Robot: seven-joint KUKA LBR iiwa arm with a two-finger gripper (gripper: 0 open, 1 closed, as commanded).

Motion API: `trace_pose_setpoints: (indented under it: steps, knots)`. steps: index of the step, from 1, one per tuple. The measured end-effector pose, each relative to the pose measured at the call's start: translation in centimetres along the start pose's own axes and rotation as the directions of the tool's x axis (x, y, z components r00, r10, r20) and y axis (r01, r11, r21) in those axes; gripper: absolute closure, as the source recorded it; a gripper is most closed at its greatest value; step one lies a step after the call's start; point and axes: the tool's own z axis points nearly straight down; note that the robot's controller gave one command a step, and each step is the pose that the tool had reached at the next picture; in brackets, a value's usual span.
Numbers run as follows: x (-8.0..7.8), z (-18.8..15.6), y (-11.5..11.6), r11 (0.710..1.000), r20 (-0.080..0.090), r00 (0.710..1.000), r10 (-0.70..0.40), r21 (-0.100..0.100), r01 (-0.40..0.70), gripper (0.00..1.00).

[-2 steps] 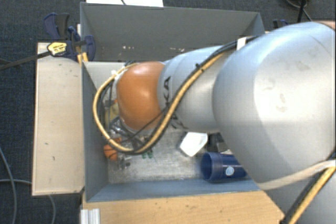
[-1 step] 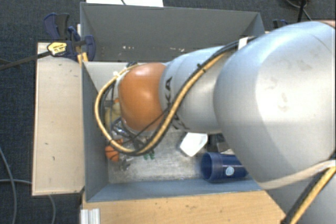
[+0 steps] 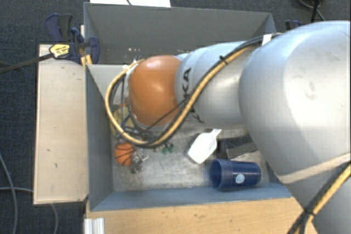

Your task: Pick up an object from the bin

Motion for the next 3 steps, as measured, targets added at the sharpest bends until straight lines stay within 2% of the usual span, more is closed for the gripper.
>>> trace_pose_setpoints:
  steps: [1, 2, 3]
  knots:
    - [-0.2, -0.1, 0.6, 0.976, 0.015, 0.976, -0.216, 0.013, 0.216, 1.00]
    - [-0.3, -0.2, -1.5, 0.899, 0.018, 0.899, -0.438, 0.016, 0.438, 1.00]
    - [-2.0, 0.0, -3.4, 0.766, -0.012, 0.766, -0.643, -0.001, 0.643, 1.00]
